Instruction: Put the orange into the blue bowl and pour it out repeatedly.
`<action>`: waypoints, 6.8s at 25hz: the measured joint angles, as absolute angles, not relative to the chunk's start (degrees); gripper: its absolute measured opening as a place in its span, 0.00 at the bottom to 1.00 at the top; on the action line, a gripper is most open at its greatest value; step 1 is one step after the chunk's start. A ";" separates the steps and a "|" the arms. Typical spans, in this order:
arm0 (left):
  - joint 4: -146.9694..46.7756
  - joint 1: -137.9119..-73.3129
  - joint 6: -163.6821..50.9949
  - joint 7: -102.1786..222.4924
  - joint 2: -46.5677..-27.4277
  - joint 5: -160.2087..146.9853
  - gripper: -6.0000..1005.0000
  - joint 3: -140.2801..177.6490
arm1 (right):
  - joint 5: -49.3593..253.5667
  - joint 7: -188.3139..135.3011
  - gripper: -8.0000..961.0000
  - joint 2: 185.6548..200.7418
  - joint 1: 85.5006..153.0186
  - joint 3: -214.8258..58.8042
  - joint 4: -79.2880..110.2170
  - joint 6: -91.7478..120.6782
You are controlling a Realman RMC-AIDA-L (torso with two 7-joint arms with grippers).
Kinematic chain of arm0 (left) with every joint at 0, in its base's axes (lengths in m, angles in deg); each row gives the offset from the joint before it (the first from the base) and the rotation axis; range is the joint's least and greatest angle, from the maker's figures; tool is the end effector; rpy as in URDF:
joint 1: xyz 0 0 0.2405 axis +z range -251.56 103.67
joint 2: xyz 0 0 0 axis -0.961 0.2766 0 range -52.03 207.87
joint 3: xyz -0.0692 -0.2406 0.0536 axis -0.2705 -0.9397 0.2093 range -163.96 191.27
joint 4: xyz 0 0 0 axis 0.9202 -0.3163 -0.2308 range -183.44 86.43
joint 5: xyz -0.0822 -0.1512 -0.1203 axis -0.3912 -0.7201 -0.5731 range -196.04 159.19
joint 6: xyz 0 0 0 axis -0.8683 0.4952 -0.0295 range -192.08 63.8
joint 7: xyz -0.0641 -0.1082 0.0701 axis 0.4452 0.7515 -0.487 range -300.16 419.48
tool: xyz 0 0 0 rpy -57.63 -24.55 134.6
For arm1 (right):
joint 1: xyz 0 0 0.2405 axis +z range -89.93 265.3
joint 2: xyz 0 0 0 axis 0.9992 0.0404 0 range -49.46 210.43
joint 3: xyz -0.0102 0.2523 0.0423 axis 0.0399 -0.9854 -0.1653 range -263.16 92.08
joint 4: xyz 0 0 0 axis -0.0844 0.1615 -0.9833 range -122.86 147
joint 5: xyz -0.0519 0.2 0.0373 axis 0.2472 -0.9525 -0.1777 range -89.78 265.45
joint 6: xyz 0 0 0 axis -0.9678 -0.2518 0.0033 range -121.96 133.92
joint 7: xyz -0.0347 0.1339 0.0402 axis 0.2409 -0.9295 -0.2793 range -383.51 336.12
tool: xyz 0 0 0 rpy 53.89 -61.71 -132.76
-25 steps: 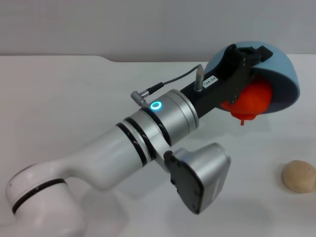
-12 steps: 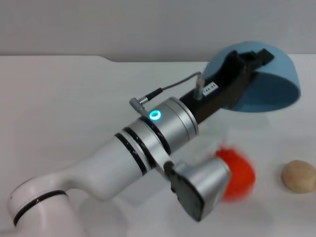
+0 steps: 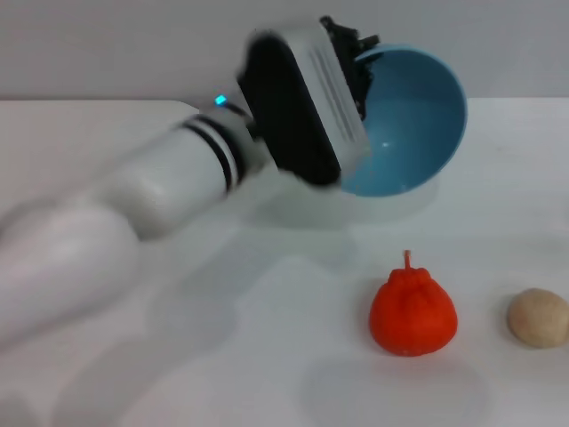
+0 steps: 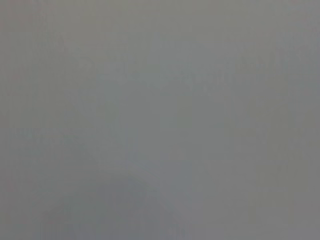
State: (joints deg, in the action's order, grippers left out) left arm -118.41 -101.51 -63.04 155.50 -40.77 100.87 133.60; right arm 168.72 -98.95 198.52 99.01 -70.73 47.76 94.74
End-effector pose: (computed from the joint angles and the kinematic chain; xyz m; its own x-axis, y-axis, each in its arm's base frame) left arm -0.0907 0.3704 -0.0886 0.9188 -0.3938 -0.0280 -0.2539 -0.5351 -0.8058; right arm 0.3726 0.2520 0.1349 0.3678 0.0557 -0.9282 -0.8758 -0.3148 -0.3659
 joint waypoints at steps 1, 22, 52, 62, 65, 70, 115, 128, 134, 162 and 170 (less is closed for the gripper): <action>-118.57 -102.42 -58.10 157.35 -40.63 98.54 0.00 130.39 | 170.51 -102.05 0.65 198.35 99.17 -70.62 49.51 94.68; -108.03 -111.05 -31.62 184.67 -40.18 93.66 0.00 107.99 | 217.38 -135.62 0.62 196.07 116.05 -54.96 55.58 98.66; -106.78 -110.33 -32.68 184.86 -40.29 93.99 0.00 108.30 | 223.89 -139.03 0.44 198.71 121.72 -44.57 46.60 89.79; -106.67 -110.24 -33.08 184.73 -40.20 94.01 0.00 108.31 | 214.09 -131.74 0.28 198.68 119.32 -45.06 48.22 93.55; -106.51 -110.24 -33.27 184.84 -40.21 94.03 0.00 108.31 | 208.89 -129.52 0.25 198.70 117.55 -45.14 52.32 98.21; -106.09 -110.68 -33.34 184.98 -40.29 94.06 0.00 108.34 | 197.73 -129.73 0.20 198.44 113.42 -45.14 65.16 107.07; -104.60 -118.92 -22.07 205.88 -40.82 110.76 0.00 116.54 | 200.97 -126.73 0.49 198.48 117.07 -44.63 63.51 94.04; -103.64 -118.65 -19.95 206.18 -41.08 108.42 0.00 121.11 | 194.10 -126.02 0.50 198.55 112.03 -52.62 68.48 91.63; -103.02 -117.87 -20.13 206.18 -41.09 107.61 0.00 122.43 | 194.05 -124.31 0.51 198.73 111.51 -52.67 67.17 91.11; -113.79 -112.15 -23.56 205.33 -40.28 108.06 0.54 120.80 | 193.84 -118.97 0.52 198.67 110.49 -52.90 63.68 88.19; -115.01 -104.51 -50.95 201.84 -40.36 107.80 0.74 121.71 | 188.62 -104.41 0.67 199.07 110.46 -56.16 55.15 80.50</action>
State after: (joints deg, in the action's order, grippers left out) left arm -115.01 -104.51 -50.95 201.84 -40.36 107.80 121.71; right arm 188.62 -104.41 199.07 110.46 -56.16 55.15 80.50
